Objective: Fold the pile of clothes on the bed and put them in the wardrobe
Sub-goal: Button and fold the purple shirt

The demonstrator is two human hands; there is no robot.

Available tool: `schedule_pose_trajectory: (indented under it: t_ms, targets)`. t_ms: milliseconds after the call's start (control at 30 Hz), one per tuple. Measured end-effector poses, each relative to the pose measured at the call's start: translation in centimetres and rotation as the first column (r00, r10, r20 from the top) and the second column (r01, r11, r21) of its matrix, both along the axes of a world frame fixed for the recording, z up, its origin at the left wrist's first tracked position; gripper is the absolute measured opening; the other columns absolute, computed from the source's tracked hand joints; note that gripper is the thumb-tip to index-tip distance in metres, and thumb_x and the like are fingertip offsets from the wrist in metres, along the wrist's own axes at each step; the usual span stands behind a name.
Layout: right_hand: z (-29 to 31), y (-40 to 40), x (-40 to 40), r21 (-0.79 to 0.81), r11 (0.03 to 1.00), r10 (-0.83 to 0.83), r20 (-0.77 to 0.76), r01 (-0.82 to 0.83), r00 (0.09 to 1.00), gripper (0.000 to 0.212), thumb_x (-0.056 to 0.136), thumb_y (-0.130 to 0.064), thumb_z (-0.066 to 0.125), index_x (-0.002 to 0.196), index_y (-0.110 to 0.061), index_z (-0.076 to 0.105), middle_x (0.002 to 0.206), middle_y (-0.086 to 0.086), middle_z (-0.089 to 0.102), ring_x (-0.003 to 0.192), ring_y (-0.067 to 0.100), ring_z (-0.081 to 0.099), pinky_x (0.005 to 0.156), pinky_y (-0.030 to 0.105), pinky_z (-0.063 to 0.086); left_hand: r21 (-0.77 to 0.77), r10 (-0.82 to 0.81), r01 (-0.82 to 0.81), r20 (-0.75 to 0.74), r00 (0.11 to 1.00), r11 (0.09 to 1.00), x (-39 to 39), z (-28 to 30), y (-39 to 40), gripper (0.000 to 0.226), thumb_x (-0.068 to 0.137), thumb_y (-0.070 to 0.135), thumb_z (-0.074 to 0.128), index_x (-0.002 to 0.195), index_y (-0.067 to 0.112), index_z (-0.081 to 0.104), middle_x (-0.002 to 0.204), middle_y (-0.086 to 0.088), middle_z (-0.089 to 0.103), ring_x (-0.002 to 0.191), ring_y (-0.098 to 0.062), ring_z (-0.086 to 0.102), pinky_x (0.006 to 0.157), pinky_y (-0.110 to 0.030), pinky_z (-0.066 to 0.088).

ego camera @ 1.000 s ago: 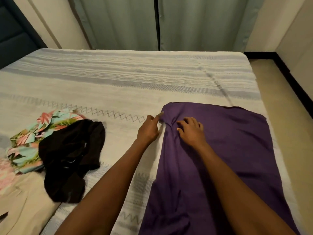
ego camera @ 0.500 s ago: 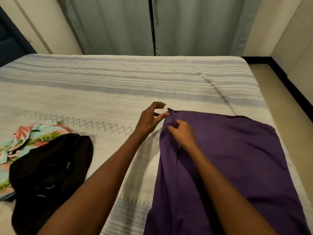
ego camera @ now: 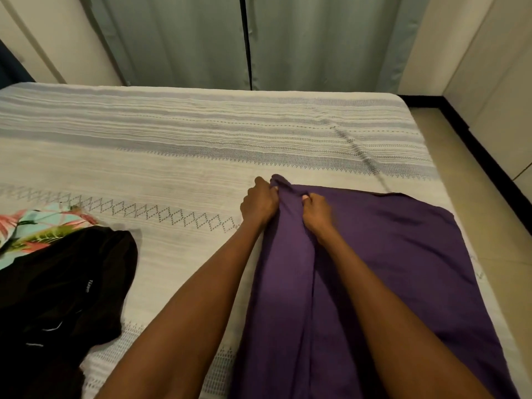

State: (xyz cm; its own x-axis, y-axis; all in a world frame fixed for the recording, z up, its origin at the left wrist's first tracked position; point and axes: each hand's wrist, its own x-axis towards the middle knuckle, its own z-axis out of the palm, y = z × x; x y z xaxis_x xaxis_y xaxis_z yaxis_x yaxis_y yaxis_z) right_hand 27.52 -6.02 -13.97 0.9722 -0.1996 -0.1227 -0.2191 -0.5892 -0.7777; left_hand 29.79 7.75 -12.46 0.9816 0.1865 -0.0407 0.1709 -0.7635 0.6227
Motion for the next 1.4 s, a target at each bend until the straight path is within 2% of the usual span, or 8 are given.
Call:
schedule_pose_trajectory:
  t_ms: [200, 467, 600, 667, 967, 1133, 1267, 1400]
  targets:
    - [0.6, 0.5, 0.1, -0.314, 0.950, -0.012, -0.047, -0.004, 0.999, 0.033, 0.105, -0.033, 0.040, 0.123, -0.008, 0.052, 0.127, 0.023, 0.058, 0.117, 0.044, 0.054, 0.090, 0.044, 0.045, 0.225, -0.048, 0.017, 0.134, 0.990, 0.974, -0.2, -2.1, 0.2, 0.048, 0.102, 0.053, 0.038, 0.115, 0.007, 0.041, 0.102, -0.018, 0.067, 0.089, -0.041, 0.064, 0.068, -0.042, 0.045]
    - [-0.5, -0.9, -0.8, -0.304, 0.953, 0.044, 0.171, 0.011, 0.984, 0.019, 0.097, -0.018, 0.049, 0.115, -0.023, 0.055, 0.120, 0.010, 0.061, 0.111, 0.037, 0.055, 0.085, 0.043, 0.042, 0.356, -0.332, 0.206, 0.343, 0.879, 0.912, -1.0, -2.4, 2.0, 0.032, 0.103, 0.041, 0.043, 0.122, 0.018, 0.055, 0.116, -0.008, 0.059, 0.100, -0.032, 0.057, 0.075, -0.043, 0.049]
    - [-0.8, -1.8, -1.5, -0.539, 0.842, 0.063, 0.086, -0.007, 0.994, 0.034, 0.099, -0.022, 0.048, 0.131, -0.018, 0.057, 0.133, 0.011, 0.052, 0.121, 0.035, 0.045, 0.098, 0.046, 0.037, 0.492, -0.488, 0.456, -0.071, 0.870, 0.742, -1.6, -3.5, 2.1, 0.053, 0.105, 0.050, 0.026, 0.154, 0.029, 0.029, 0.163, 0.001, 0.023, 0.148, -0.027, 0.023, 0.116, -0.045, 0.018]
    - [-0.8, -1.7, -2.4, -0.522, 0.853, 0.081, 0.127, -0.003, 0.989, 0.039, 0.101, -0.026, 0.046, 0.138, -0.016, 0.052, 0.136, 0.011, 0.049, 0.122, 0.036, 0.045, 0.098, 0.048, 0.038, 0.498, -0.484, 0.454, -0.078, 0.872, 0.739, -1.9, -3.4, 2.0, 0.061, 0.105, 0.052, 0.023, 0.159, 0.027, 0.008, 0.167, 0.004, 0.005, 0.152, -0.023, 0.011, 0.120, -0.046, 0.009]
    - [0.1, -1.0, -16.3, -0.419, 0.852, 0.418, 0.178, -0.315, 0.891, 0.032, 0.097, -0.039, 0.053, 0.126, -0.027, 0.060, 0.128, -0.004, 0.057, 0.120, 0.021, 0.049, 0.093, 0.039, 0.038, 0.423, -0.461, 0.389, 0.078, 0.884, 0.818, -13.1, -0.9, 3.7, 0.059, 0.102, 0.049, 0.020, 0.142, 0.017, 0.048, 0.147, -0.007, 0.050, 0.134, -0.025, 0.046, 0.106, -0.043, 0.039]
    - [-1.6, -1.3, -23.7, -0.515, 0.780, 0.428, 0.028, -0.354, 0.903, 0.051, 0.103, -0.046, 0.035, 0.150, -0.028, 0.041, 0.156, -0.010, 0.038, 0.150, 0.021, 0.021, 0.118, 0.045, 0.017, 0.392, -0.437, 0.342, 0.184, 0.881, 0.854, -24.6, -0.5, 5.2, 0.039, 0.102, 0.040, 0.036, 0.118, 0.017, 0.064, 0.119, -0.003, 0.066, 0.107, -0.026, 0.061, 0.089, -0.040, 0.049]
    - [0.1, -1.1, -27.3, -0.482, 0.838, 0.276, -0.029, -0.255, 0.961, 0.056, 0.107, -0.047, 0.021, 0.159, -0.027, 0.015, 0.166, -0.008, 0.011, 0.153, 0.025, 0.008, 0.121, 0.050, 0.010, 0.394, -0.473, 0.363, 0.231, 0.850, 0.844, -34.0, -0.6, 6.0, 0.033, 0.103, 0.040, 0.039, 0.116, 0.026, 0.066, 0.117, 0.008, 0.065, 0.111, -0.016, 0.059, 0.091, -0.035, 0.045]
    - [1.0, -0.5, -32.4, -0.508, 0.749, 0.456, -0.072, -0.426, 0.887, 0.051, 0.105, -0.049, 0.022, 0.153, -0.037, 0.034, 0.165, -0.011, 0.019, 0.153, 0.023, 0.009, 0.121, 0.049, 0.009, 0.413, -0.473, 0.378, 0.154, 0.867, 0.828, -39.7, -1.0, 5.5, 0.049, 0.105, 0.048, 0.028, 0.124, 0.025, 0.067, 0.132, 0.004, 0.064, 0.126, -0.023, 0.057, 0.104, -0.037, 0.033]
